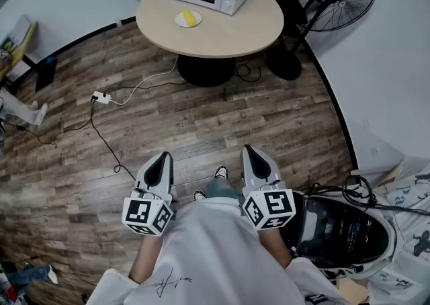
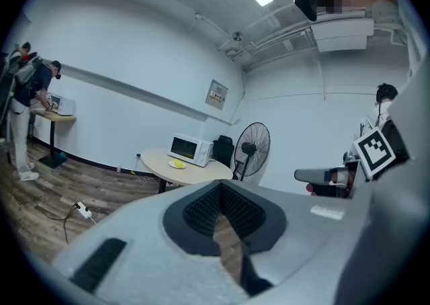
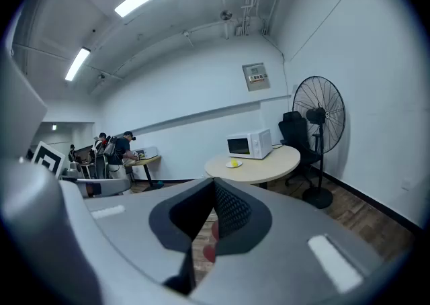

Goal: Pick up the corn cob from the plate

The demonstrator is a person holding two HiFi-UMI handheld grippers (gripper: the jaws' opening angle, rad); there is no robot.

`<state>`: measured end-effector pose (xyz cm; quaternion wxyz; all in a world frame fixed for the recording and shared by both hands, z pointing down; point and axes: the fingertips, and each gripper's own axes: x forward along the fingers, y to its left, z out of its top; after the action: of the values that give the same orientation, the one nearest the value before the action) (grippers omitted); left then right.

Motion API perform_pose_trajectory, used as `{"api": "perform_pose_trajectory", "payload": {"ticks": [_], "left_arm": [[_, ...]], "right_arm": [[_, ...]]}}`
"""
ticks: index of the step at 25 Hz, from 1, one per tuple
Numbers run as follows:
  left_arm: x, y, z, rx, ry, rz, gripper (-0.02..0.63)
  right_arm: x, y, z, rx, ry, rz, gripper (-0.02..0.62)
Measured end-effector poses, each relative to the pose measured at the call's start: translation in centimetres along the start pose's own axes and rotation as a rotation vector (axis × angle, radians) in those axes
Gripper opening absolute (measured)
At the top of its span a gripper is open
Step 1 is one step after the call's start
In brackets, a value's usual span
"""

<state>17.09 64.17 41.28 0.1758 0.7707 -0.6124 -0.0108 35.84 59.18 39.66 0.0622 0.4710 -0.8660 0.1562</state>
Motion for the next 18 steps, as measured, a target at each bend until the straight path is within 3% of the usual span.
{"api": "perform_pose_trajectory", "payload": {"ticks": [5, 11, 18], "left_arm": [[0.8, 0.6, 0.5, 0.021, -0.007, -0.022, 0.000], [1.2, 1.8, 0.8, 0.024, -0.003, -0.009, -0.002], [3.4, 3.2, 1.5, -0.032, 0.012, -0.050, 0.000]], "right_arm": [[0.7, 0.3, 0.1, 0.010, -0.021, -0.010, 0.011], [1.8, 0.8, 1.1, 0.095, -0.052, 0.020, 0.012], [5.6, 1.4, 1.9, 0.090, -0.036, 0.085, 0.012]]}}
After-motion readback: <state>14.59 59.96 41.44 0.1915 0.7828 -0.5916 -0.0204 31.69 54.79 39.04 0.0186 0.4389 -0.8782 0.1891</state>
